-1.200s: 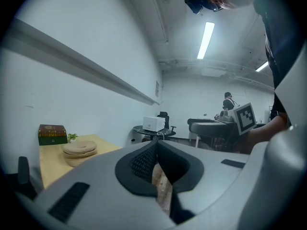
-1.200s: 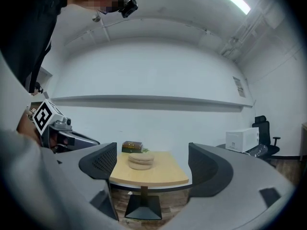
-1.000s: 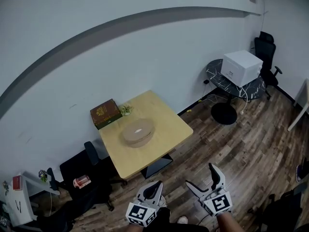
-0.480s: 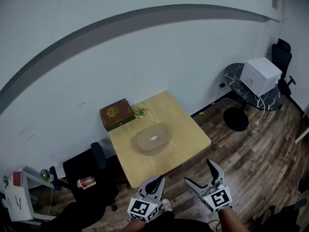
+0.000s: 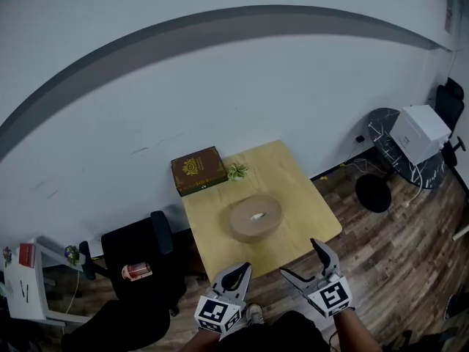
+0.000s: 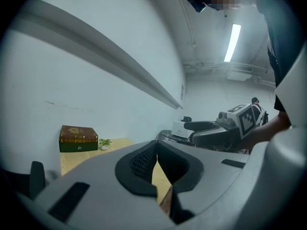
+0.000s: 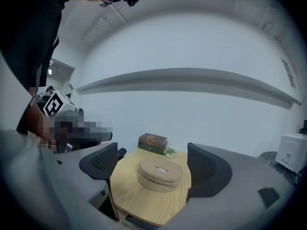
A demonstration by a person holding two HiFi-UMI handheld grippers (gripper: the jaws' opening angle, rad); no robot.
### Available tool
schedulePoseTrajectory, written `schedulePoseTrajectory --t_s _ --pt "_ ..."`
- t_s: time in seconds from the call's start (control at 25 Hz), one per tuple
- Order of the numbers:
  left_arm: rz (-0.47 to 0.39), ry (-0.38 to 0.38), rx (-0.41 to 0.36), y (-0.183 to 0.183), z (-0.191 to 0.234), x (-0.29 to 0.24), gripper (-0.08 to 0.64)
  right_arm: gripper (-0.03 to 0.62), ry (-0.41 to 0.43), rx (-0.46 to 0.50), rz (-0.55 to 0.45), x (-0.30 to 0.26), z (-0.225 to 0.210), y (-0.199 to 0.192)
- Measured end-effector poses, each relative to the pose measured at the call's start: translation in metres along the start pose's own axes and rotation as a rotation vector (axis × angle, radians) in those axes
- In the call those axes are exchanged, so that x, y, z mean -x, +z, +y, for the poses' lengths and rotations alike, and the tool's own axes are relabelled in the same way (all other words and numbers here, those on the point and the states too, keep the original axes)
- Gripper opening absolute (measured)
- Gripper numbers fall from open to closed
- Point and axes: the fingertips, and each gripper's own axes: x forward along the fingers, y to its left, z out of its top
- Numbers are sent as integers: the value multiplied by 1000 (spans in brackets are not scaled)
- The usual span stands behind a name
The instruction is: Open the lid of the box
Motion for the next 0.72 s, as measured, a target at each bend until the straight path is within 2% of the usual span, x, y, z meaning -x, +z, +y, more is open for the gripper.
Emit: schedulePoseTrajectory --t_s 0.28,0.56,0.72 --pt "18 59 16 -2 24 -9 21 457 155 43 61 -42 -4 -5" --pt "6 188 47 3 49 -27 21 457 320 80 136 -79 -20 -23" --pt "8 260 57 9 58 -38 21 457 418 132 189 -97 -26 -36"
